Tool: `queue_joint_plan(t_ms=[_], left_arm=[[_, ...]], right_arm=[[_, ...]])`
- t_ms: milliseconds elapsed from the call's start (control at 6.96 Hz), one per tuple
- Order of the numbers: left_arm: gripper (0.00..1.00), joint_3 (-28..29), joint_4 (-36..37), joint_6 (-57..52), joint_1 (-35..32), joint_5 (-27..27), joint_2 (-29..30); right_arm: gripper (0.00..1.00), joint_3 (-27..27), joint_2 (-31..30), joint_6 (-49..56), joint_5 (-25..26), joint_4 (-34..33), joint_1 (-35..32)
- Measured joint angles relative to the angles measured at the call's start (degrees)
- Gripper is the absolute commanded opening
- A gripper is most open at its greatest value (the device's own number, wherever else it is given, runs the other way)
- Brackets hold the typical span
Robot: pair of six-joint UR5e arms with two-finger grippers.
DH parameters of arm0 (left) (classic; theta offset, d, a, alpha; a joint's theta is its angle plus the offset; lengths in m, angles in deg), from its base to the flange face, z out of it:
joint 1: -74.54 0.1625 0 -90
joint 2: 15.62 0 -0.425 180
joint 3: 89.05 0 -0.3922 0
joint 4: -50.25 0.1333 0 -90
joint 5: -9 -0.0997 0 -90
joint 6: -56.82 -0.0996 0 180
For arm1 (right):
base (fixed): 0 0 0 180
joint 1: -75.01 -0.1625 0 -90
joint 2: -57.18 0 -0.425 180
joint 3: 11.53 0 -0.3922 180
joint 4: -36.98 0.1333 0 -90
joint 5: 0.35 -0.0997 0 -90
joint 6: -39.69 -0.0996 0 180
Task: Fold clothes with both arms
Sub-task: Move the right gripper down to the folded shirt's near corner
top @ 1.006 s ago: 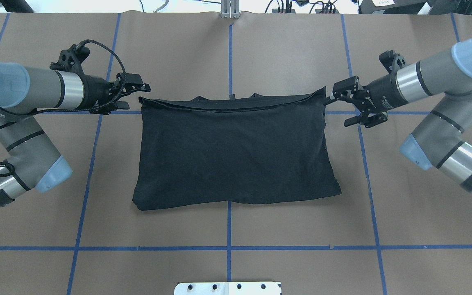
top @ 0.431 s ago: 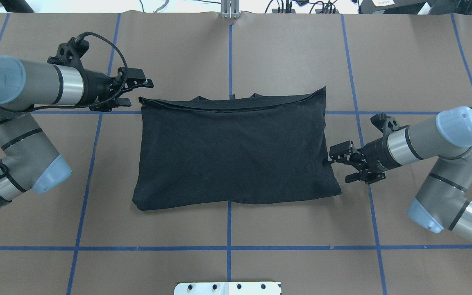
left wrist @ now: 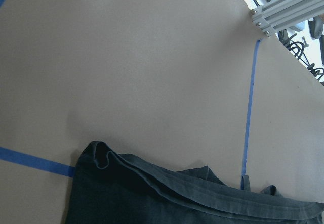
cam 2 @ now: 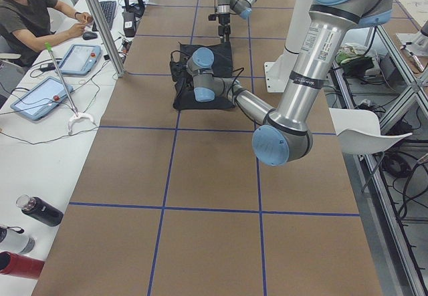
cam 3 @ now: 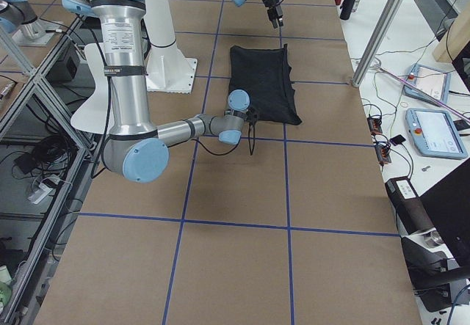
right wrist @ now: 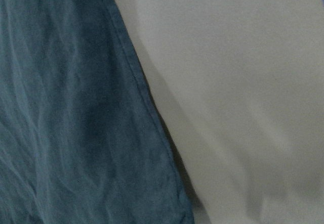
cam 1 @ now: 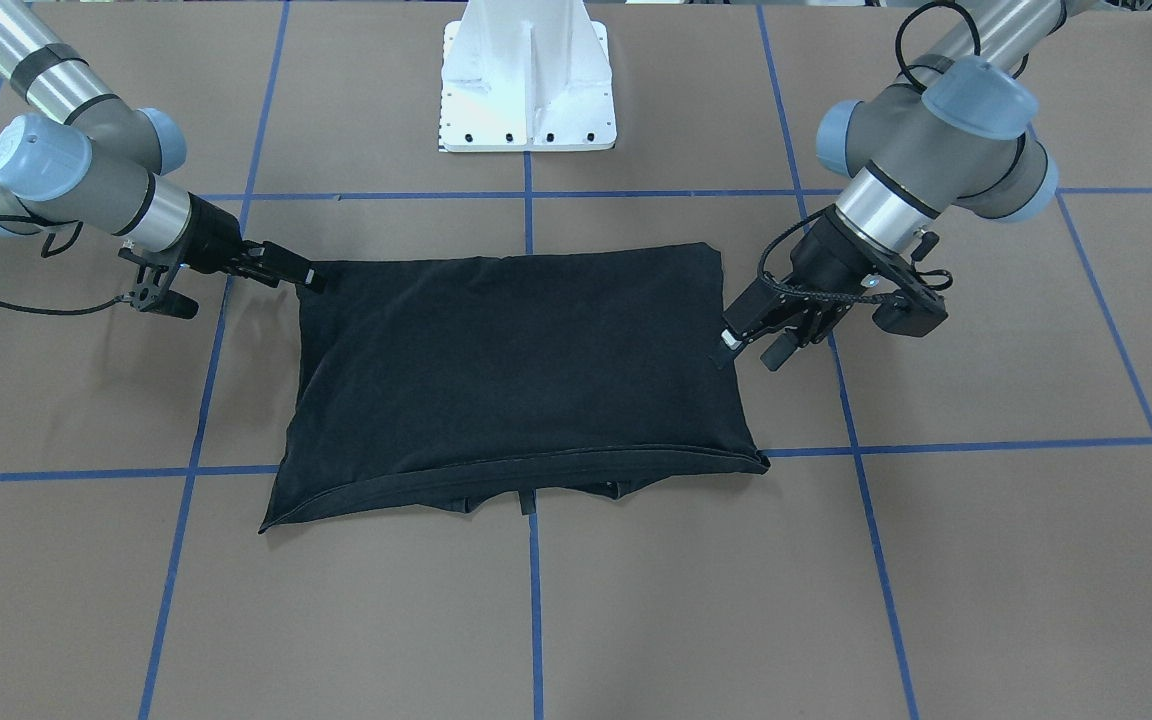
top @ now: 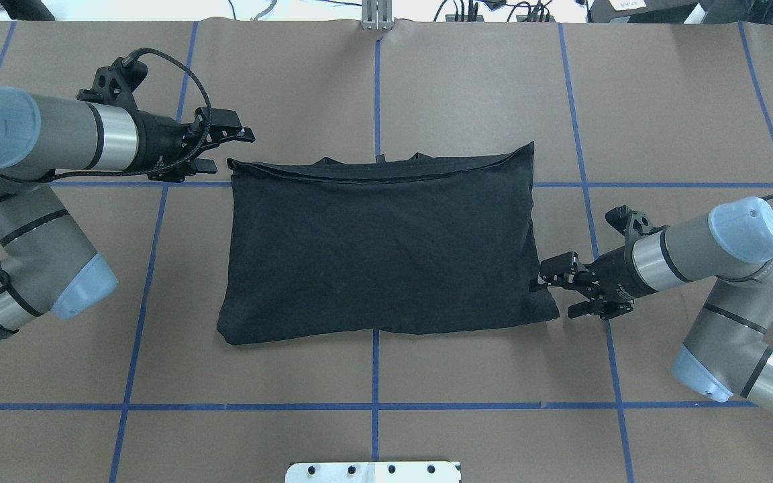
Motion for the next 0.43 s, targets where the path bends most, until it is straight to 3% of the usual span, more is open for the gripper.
queue_joint_plan(t_ms=[144,287,431], left_arm=[[1.00,-0.2,0.0,0.0,0.0,0.0,0.0],[1.00,-0.3,0.1,0.0,0.0,0.0,-0.1],[1.00,-0.3,0.1,0.0,0.0,0.0,-0.1]], right_arm=[[0.79,-0.1,0.0,0.0,0.1,0.0,0.3],[0.53,-0.1,0.1,-0.1,0.1,0.0,0.4],[0.16,-0.2,0.2,-0.2,0.1,-0.1,0.5]])
